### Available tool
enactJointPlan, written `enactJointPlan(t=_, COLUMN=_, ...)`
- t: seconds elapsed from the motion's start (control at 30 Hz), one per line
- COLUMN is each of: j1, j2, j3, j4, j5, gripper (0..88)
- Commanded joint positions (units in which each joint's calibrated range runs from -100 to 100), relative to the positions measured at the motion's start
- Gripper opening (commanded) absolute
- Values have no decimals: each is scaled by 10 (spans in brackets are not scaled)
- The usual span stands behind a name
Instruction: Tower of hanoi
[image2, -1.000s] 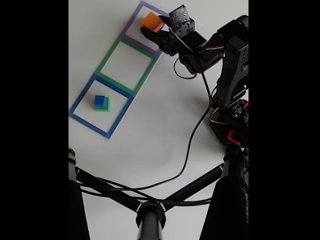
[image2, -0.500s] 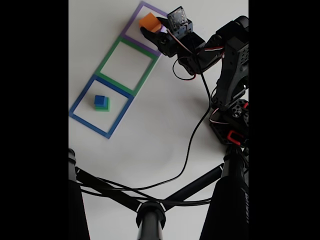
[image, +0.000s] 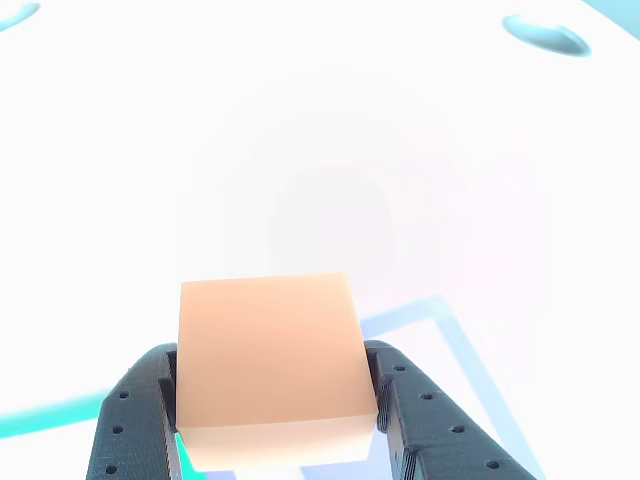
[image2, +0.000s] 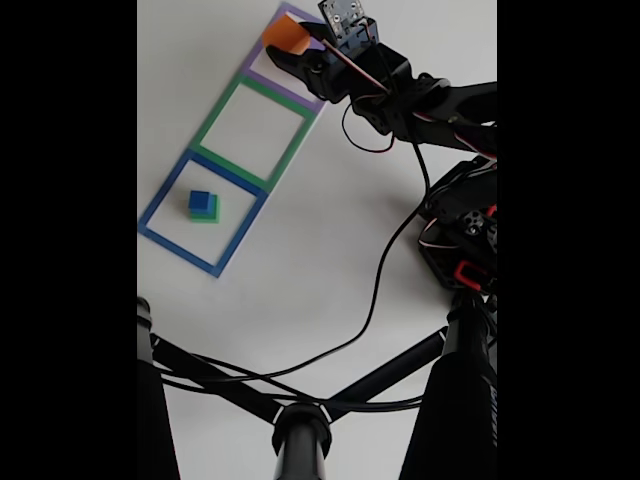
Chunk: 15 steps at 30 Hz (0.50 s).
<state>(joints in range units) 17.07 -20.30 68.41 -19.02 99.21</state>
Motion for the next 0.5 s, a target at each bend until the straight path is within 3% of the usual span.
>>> enactJointPlan(t=0.0, j1=-18, j2=-152, j3=-77, j4=222, j5=8, gripper=115)
enactJointPlan(t=0.3, j1=-59, j2=-249, j3=-409, j4=729, j5=8, gripper=110)
enactJointPlan(t=0.47, j1=-91, j2=-242, j3=-582, j4=909, j5=8, gripper=110)
